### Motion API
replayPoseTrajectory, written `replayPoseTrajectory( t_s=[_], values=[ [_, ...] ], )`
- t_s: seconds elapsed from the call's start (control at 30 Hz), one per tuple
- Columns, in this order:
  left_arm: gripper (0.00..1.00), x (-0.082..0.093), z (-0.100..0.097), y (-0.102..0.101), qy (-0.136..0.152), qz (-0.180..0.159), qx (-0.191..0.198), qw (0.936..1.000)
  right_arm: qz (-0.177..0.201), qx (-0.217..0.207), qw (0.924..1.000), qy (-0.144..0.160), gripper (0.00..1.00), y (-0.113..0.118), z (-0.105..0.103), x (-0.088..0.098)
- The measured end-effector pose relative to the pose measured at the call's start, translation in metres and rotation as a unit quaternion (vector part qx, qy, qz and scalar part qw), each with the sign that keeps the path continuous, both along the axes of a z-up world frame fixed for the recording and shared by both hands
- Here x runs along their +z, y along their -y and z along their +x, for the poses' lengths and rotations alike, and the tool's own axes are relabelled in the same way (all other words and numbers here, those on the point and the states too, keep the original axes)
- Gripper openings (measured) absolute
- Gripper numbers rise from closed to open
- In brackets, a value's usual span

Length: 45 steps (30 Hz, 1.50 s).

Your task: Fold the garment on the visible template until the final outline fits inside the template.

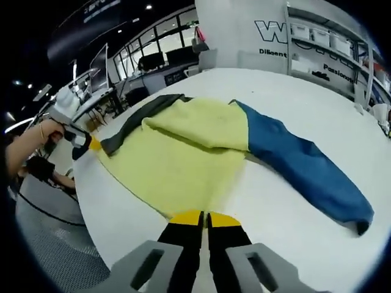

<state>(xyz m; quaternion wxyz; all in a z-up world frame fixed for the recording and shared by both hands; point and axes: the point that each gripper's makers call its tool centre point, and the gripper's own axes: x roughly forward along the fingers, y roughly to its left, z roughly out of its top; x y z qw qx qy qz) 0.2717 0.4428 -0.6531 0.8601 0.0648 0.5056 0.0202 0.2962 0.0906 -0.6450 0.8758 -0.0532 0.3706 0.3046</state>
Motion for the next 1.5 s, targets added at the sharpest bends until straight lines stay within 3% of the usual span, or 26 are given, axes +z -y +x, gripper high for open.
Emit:
replayPoseTrajectory(
  t_s=[0.23, 0.33, 0.4, 0.83, 1.03, 1.17, 1.5],
  values=[
    [0.07, 0.015, 0.001, 0.001, 0.023, -0.009, -0.004, 0.9997, 0.018, 0.024, 0.9994, 0.019, 0.00, -0.007, -0.004, 0.023],
    [0.07, 0.027, 0.001, 0.001, 0.035, -0.005, -0.012, 0.9993, 0.049, 0.060, 0.9952, 0.060, 0.00, -0.021, -0.009, 0.055],
    [0.06, 0.033, 0.000, 0.000, 0.042, 0.003, -0.019, 0.9989, 0.067, 0.074, 0.9927, 0.068, 0.00, -0.027, -0.015, 0.066],
    [0.07, 0.027, -0.029, -0.002, 0.005, 0.023, -0.041, 0.9989, 0.041, 0.133, 0.9903, 0.010, 0.00, -0.030, -0.063, 0.045],
    [0.07, 0.030, -0.032, -0.002, 0.011, 0.029, -0.045, 0.9985, 0.014, 0.160, 0.9870, -0.008, 0.00, -0.030, -0.084, 0.033],
    [0.07, 0.028, -0.040, -0.001, -0.005, 0.030, -0.044, 0.9985, -0.020, 0.173, 0.9846, -0.015, 0.00, -0.025, -0.093, 0.023],
    [0.07, 0.017, -0.057, 0.003, -0.033, 0.031, -0.053, 0.9976, -0.054, 0.168, 0.9819, -0.070, 0.00, -0.010, -0.112, -0.004]
  ],
)
